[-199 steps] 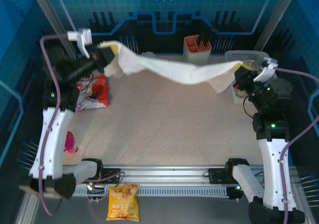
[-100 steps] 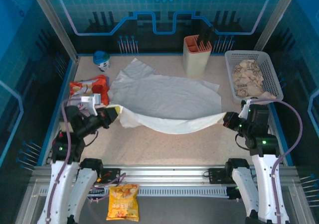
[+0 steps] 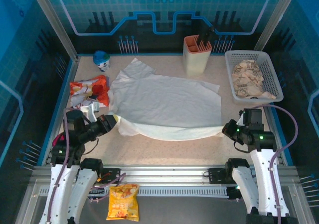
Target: Fold and stack the t-shirts
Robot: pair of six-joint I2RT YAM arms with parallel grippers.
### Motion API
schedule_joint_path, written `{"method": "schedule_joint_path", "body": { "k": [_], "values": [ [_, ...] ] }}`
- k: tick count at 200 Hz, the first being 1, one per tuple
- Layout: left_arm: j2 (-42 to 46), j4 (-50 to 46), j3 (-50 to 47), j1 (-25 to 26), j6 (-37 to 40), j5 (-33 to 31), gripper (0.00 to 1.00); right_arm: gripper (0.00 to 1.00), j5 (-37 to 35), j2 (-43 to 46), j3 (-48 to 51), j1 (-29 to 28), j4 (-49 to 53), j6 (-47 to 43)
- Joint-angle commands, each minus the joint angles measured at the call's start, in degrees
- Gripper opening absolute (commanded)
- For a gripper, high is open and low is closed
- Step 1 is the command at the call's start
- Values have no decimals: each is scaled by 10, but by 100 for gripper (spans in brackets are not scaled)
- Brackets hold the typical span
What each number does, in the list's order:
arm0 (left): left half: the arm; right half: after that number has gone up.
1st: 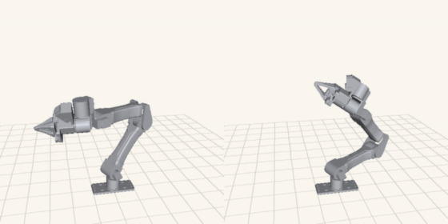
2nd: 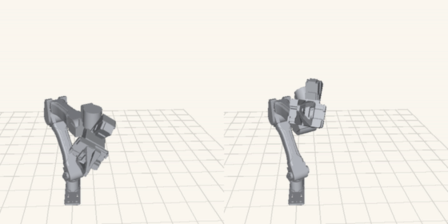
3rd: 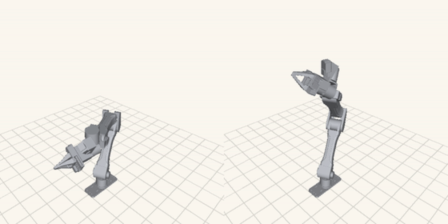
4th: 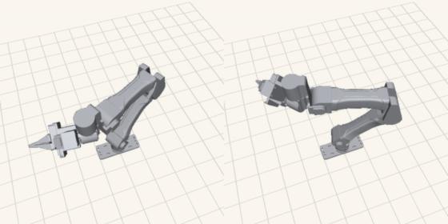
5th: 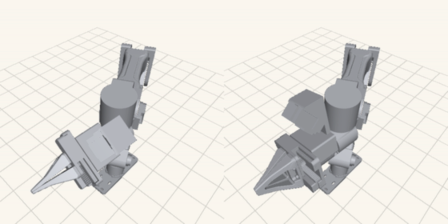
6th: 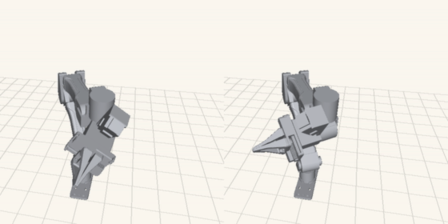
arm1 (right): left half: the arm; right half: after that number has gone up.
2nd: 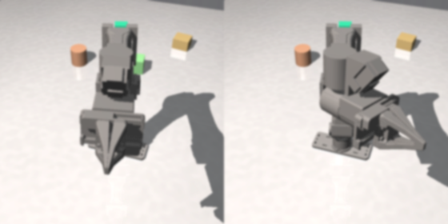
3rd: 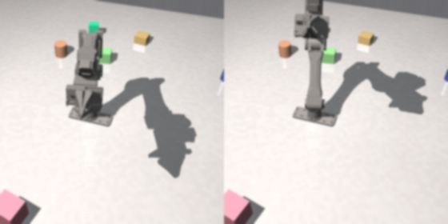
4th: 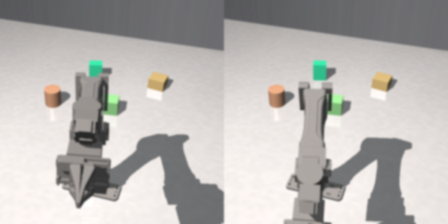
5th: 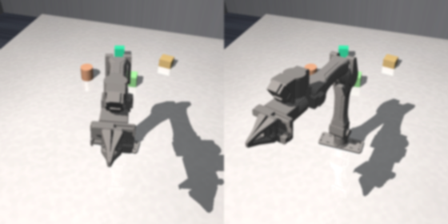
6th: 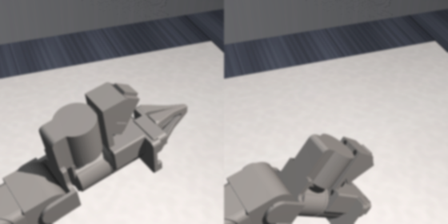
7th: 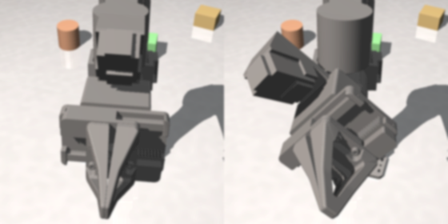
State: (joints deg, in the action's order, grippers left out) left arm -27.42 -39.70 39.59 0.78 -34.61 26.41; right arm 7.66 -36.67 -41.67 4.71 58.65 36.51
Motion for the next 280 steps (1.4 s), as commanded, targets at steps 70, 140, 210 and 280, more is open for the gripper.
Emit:
{"method": "schedule_joint_path", "body": {
  "k": [70,140,210,280],
  "values": [
    [-31,-26,9,2,0,-10,0,0,-2,2,20,14,-4,9],
    [-55,-37,55,2,20,-7,0,0,23,24,12,36,-26,-4],
    [-151,-86,353,2,112,29,0,0,41,24,-203,41,-68,-92],
    [-245,-93,678,2,156,38,0,0,-9,-41,-518,40,-42,-129]
  ]
}}
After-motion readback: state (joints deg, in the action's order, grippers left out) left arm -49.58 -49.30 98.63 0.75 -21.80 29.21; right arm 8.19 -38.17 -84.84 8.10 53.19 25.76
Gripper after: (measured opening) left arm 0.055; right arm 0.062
